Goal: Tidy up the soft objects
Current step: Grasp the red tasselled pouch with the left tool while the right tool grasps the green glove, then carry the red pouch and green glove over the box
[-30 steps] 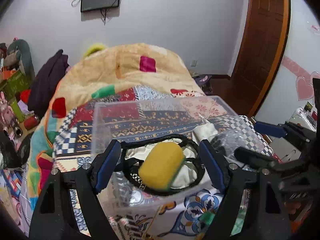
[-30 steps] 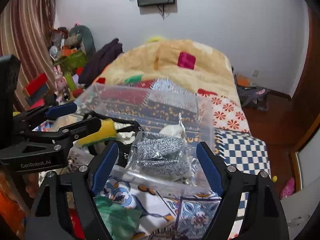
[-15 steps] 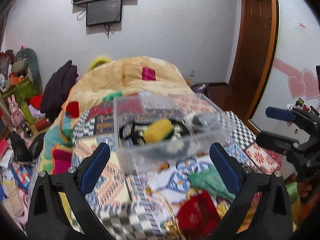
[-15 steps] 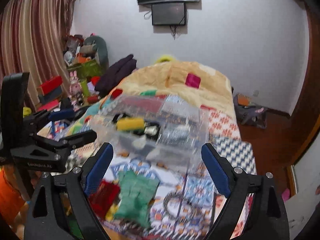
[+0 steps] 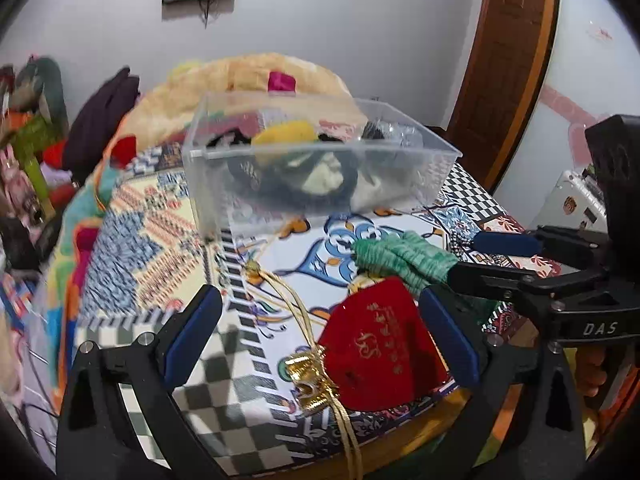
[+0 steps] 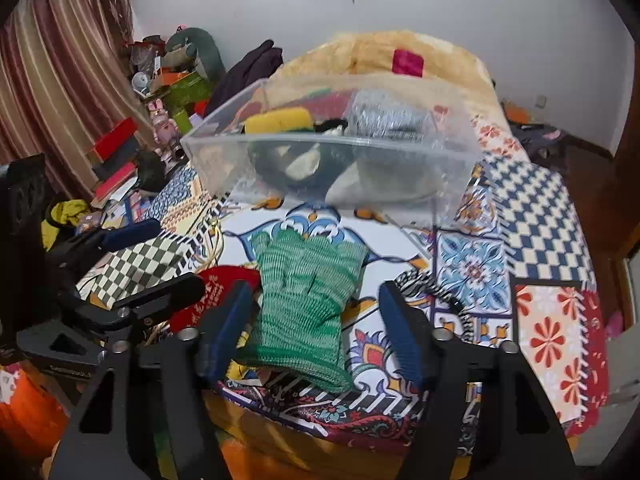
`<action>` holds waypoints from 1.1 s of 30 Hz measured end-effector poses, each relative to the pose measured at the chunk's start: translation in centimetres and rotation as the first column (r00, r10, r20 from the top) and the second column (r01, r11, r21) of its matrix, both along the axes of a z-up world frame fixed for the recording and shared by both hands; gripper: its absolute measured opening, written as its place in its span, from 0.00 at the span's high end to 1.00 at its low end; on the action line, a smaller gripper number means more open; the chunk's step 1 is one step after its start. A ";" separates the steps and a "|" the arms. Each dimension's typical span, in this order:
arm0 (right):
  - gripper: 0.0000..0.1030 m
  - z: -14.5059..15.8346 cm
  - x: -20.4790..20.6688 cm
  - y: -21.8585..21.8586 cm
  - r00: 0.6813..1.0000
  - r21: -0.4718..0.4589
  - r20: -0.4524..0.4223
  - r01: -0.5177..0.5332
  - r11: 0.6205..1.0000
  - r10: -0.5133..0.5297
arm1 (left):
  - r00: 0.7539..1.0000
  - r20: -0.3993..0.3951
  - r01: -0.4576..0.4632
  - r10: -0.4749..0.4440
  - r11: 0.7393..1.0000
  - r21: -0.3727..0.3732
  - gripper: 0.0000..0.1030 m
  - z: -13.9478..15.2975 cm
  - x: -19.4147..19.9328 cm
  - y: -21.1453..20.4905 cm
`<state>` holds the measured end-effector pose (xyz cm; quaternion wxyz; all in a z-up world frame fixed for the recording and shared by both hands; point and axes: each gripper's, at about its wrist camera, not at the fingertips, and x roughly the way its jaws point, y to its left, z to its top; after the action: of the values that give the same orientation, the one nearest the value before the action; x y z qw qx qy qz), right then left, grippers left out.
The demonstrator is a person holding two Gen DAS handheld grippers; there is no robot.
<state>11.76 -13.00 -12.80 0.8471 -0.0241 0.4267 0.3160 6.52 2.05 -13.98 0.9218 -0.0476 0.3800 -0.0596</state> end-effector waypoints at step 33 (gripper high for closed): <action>0.91 0.4 -1.0 -0.3 0.999 -0.005 0.043 0.000 1.000 0.001 | 0.993 0.104 0.054 -0.048 0.997 -0.057 0.80 3.2 -1.4 0.7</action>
<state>10.79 -13.30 -12.45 0.8558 -0.0331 0.4093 0.3145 5.09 2.73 -10.82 0.9365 -0.0622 0.3312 -0.0970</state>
